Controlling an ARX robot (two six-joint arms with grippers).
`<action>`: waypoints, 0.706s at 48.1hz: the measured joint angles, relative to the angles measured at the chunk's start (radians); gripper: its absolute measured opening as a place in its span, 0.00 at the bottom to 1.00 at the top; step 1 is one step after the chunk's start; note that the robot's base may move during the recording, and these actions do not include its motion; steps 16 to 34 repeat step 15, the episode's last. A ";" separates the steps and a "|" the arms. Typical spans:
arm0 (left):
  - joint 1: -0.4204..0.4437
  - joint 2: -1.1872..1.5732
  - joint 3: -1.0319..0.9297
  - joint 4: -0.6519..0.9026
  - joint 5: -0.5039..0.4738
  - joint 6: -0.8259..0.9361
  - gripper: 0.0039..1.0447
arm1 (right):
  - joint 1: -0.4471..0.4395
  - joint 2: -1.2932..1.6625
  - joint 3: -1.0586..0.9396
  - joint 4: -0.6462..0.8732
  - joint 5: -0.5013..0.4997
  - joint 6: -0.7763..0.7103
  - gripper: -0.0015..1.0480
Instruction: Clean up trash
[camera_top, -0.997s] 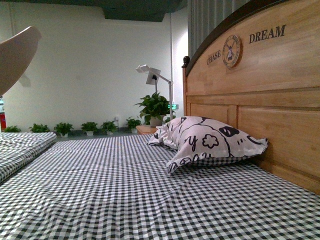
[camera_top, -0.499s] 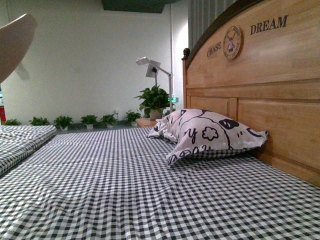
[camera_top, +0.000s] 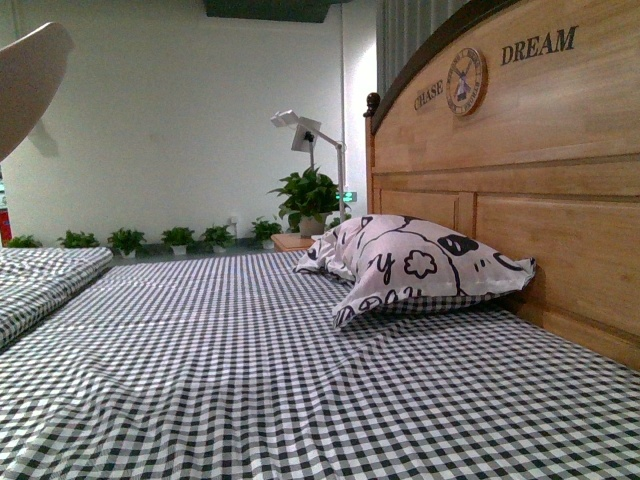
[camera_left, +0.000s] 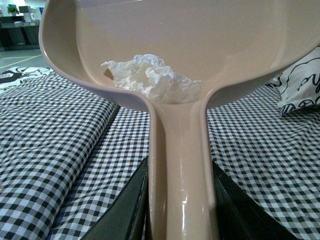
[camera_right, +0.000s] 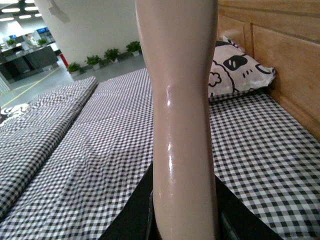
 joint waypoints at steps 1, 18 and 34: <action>0.000 0.000 0.000 0.000 0.000 0.000 0.27 | 0.000 0.000 0.000 0.000 0.000 0.000 0.18; 0.000 0.000 0.000 0.000 0.000 0.000 0.27 | 0.000 0.000 0.000 0.000 0.000 -0.002 0.18; 0.000 0.000 0.000 0.000 0.000 0.000 0.27 | 0.000 0.000 0.000 0.000 0.000 -0.002 0.18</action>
